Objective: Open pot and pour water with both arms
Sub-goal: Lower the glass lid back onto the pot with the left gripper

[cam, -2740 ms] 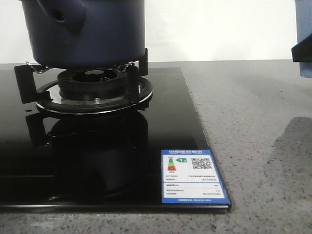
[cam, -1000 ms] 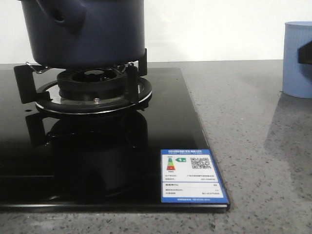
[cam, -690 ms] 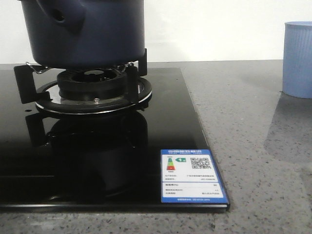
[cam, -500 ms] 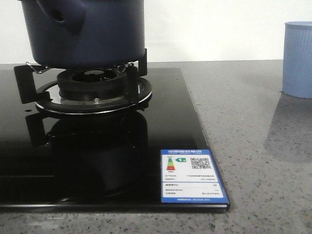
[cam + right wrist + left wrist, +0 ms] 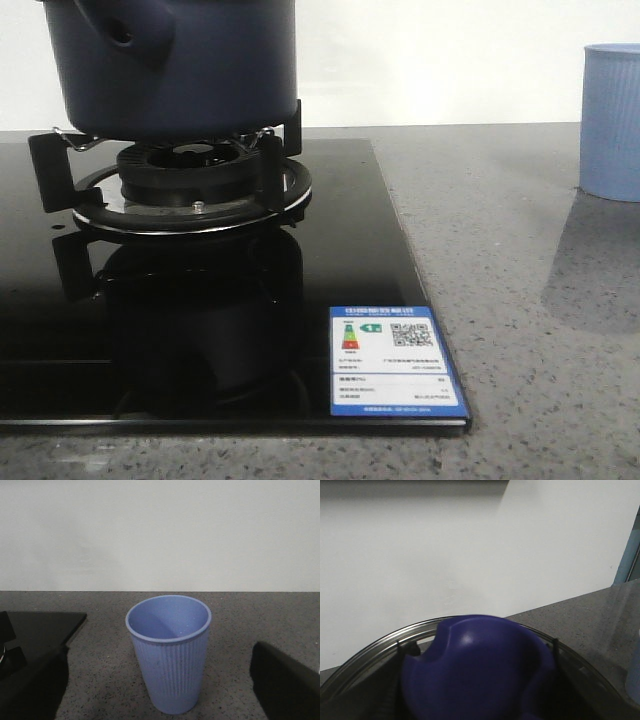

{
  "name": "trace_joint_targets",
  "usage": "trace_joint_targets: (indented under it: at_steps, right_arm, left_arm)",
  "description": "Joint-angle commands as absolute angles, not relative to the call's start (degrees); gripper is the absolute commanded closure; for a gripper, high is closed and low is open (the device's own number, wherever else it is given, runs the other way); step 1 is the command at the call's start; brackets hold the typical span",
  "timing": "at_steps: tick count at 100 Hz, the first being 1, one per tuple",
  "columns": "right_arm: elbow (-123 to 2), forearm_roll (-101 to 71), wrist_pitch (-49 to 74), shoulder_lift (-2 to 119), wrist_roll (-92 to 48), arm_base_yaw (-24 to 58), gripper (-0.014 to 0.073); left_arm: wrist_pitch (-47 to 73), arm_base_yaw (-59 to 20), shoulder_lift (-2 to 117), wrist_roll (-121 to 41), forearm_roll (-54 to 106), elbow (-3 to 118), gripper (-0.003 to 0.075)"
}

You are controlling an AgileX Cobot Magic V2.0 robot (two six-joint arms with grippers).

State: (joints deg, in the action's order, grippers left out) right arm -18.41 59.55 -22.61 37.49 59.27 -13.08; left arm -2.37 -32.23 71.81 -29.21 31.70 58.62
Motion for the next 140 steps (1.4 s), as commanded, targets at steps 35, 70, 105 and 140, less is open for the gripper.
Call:
trace_joint_targets:
  at_steps: [35,70,105,140]
  right_arm:
    - [-19.87,58.95,-25.12,37.28,59.46,-13.32,-0.005]
    - [-19.87,59.62,-25.01,37.28,59.46,-13.32,-0.0051]
    - [-19.87,59.71,-24.88,37.28,59.46,-12.51,-0.005]
    - [-19.87,61.55,-22.48,37.28,59.46,-10.7,-0.005]
  left_arm:
    - [-11.12,-32.91,76.29,-28.79,31.61,60.53,0.0363]
    - [-13.41,-32.69,77.59,-28.79,31.53,60.53,0.0363]
    - [-11.5,-32.35,77.48,-28.79,31.53,60.53,0.0363]
    - [-9.43,-30.54,76.22,-28.79,31.87,60.53,0.0363]
